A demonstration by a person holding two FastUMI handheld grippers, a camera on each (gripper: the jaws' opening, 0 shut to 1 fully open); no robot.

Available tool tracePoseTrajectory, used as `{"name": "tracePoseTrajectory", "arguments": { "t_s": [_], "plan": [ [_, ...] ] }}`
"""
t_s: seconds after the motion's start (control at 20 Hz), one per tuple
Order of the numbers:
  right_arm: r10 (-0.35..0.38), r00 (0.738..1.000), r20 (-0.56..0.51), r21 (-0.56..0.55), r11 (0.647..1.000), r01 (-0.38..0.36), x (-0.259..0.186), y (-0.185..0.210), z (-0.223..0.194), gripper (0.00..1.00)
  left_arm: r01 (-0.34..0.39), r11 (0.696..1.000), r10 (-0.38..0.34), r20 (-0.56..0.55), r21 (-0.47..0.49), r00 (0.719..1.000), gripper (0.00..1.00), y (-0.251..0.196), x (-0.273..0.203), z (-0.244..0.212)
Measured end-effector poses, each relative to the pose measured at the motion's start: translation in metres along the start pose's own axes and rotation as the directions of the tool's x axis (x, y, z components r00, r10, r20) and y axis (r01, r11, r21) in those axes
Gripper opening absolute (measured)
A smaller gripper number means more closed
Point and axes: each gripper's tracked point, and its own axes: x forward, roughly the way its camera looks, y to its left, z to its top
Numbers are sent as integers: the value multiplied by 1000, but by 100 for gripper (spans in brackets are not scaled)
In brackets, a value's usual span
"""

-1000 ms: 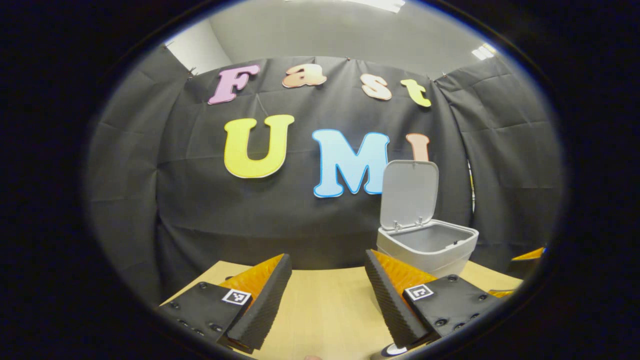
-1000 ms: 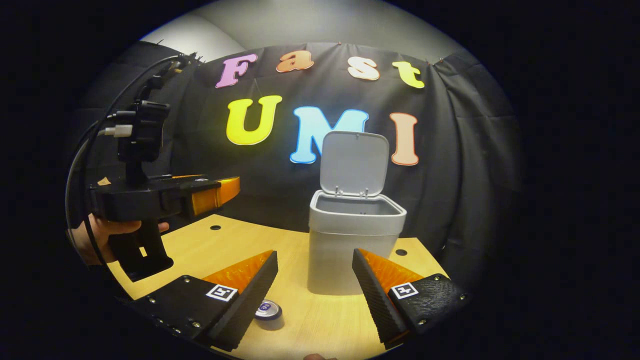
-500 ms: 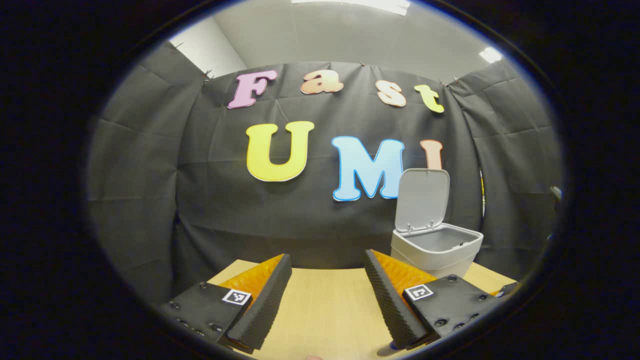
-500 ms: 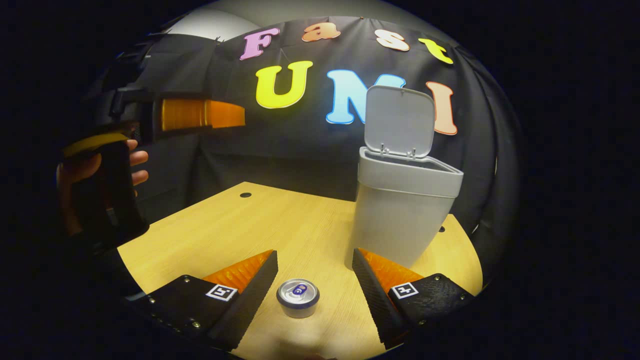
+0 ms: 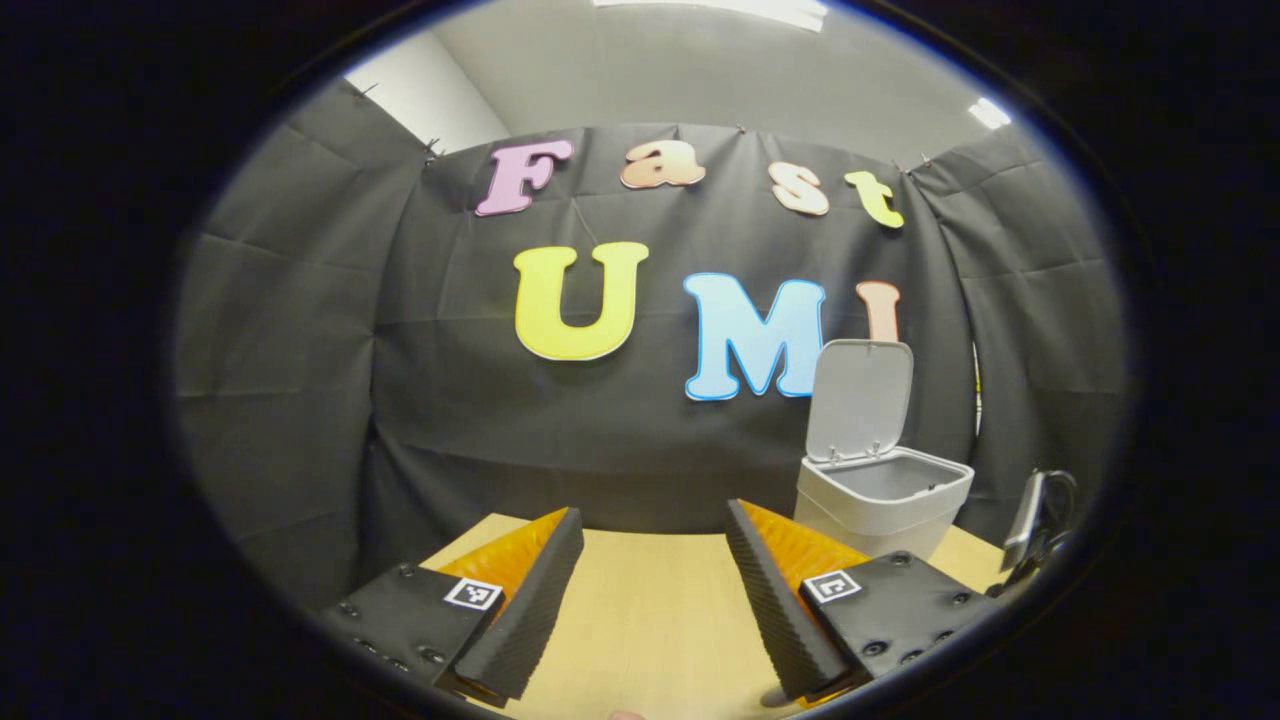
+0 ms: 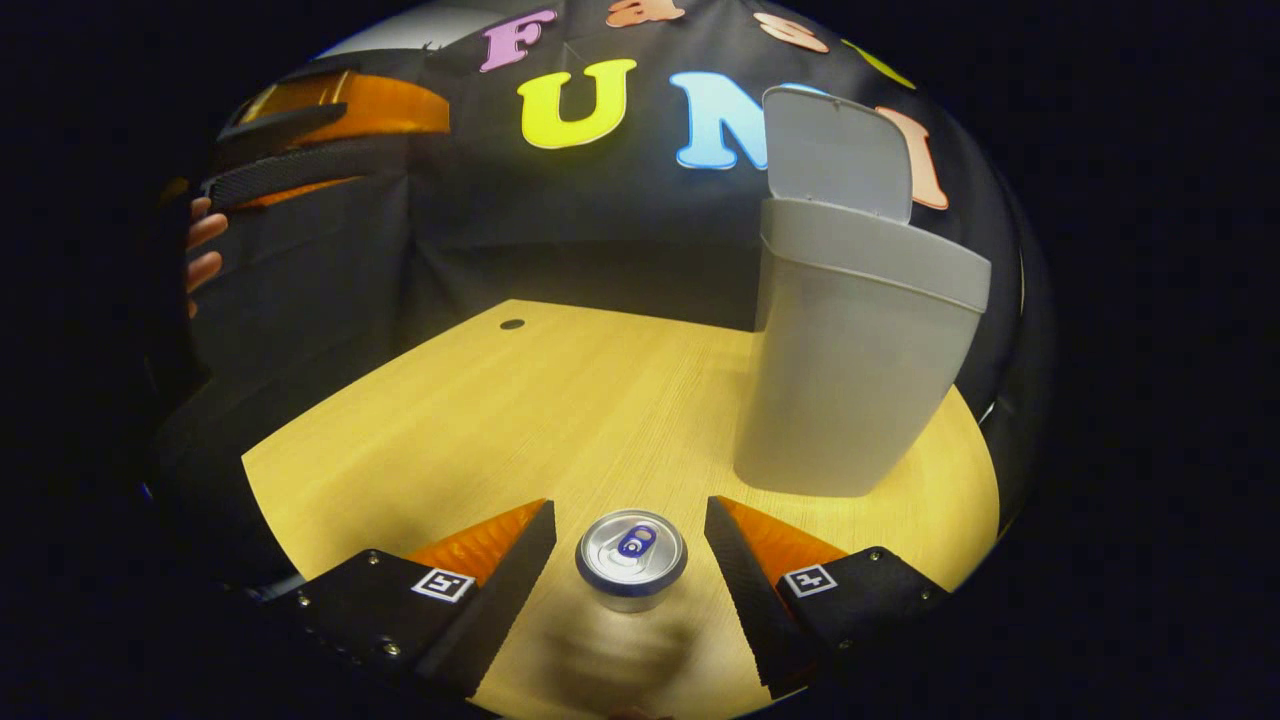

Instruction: Press the lid of the desktop garbage bin to open it, pick up the crumpled paper on the desktop and throw it into the bin, then pick up the pop can on the desktop and drop it into the bin, and finally close the garbage bin lid.

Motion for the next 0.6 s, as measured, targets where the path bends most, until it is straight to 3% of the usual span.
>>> {"name": "tracePoseTrajectory", "arguments": {
  "t_s": [0.1,0.2,0.4,0.5,0.6],
  "plan": [
    [4,999,-43,-2,1000,-4,7,0,-6,96,7,1000,-7,-1,-1,1000,100,-6,1,-2],
    [4,997,-82,-8,1000,-5,14,-3,-17,96,13,1000,-13,-10,-2,1000,94,-9,2,-5],
    [10,992,-124,-26,1000,-14,17,-2,-27,96,14,1000,-14,-21,-7,1000,94,-11,-1,-10],
    [-3,991,-134,-45,999,-3,17,-4,-31,96,7,1000,-7,-24,-9,1000,100,-9,-1,-10],
    [-13,991,-136,-56,998,5,17,-6,-35,91,0,1000,0,-24,-5,1000,100,-7,-1,-9]
  ]
}}
